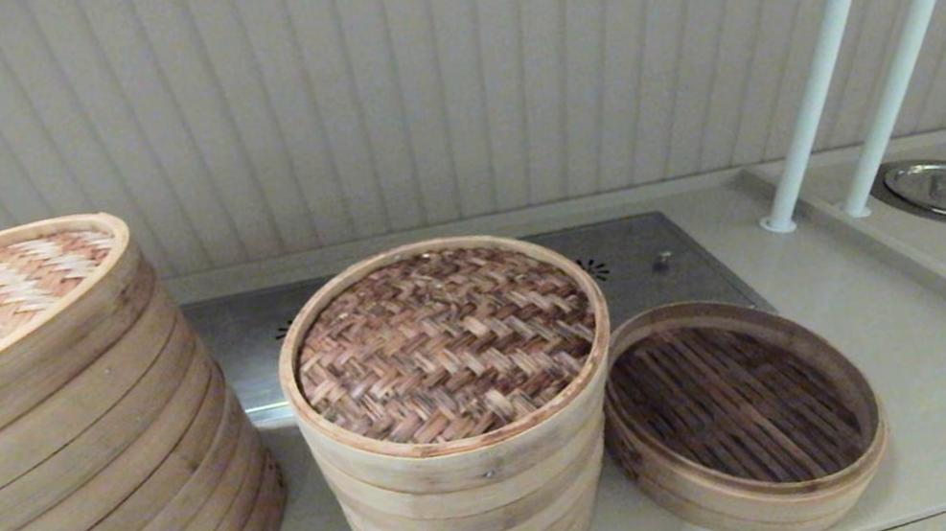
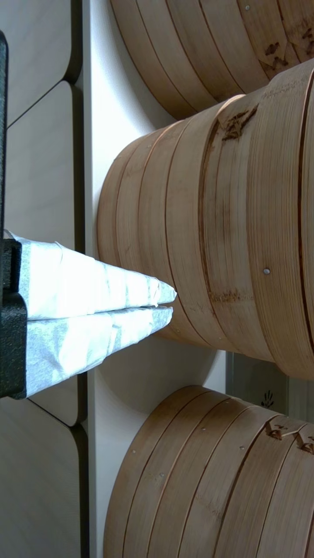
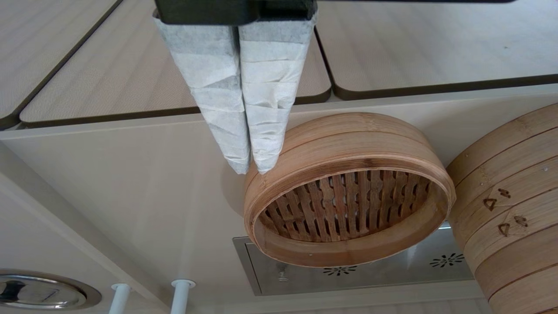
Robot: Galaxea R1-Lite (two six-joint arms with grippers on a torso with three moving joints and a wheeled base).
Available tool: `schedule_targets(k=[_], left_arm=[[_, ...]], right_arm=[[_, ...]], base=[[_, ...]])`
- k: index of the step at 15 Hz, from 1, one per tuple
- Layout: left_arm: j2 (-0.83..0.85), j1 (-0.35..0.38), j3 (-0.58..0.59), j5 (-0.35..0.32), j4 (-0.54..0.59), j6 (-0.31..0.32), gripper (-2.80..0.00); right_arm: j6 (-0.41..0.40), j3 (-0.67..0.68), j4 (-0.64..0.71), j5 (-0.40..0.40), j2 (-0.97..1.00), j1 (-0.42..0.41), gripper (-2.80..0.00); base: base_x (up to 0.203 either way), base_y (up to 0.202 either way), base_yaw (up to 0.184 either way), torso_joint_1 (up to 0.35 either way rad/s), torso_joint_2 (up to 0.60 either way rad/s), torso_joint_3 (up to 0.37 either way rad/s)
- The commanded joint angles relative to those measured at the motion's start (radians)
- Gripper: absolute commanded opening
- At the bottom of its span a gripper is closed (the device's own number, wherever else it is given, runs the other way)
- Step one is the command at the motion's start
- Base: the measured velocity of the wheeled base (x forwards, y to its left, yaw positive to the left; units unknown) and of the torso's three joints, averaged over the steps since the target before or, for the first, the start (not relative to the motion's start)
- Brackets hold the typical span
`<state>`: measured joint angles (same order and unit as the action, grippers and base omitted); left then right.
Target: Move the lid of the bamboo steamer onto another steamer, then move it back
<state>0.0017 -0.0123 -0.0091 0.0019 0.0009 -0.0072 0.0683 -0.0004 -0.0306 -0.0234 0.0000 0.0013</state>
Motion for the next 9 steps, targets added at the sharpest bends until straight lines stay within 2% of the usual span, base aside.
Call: schedule_targets(k=[1, 9], left_arm=[[0.0, 0.0, 0.0, 0.001, -0.001, 0.0, -2.8], [0.0, 0.0, 0.0, 0.0, -0.001, -0.001, -2.8]], right_arm=[[0.001, 0.003, 0.001, 0.0, 0.005, 0.0, -2.8], [0.01, 0.003, 0.003, 0.0, 0.005, 0.002, -2.8]], base=[[0.0, 0.0, 0.0, 0.0, 0.0, 0.0], [0.0, 0.0, 0.0, 0.0, 0.0, 0.0]])
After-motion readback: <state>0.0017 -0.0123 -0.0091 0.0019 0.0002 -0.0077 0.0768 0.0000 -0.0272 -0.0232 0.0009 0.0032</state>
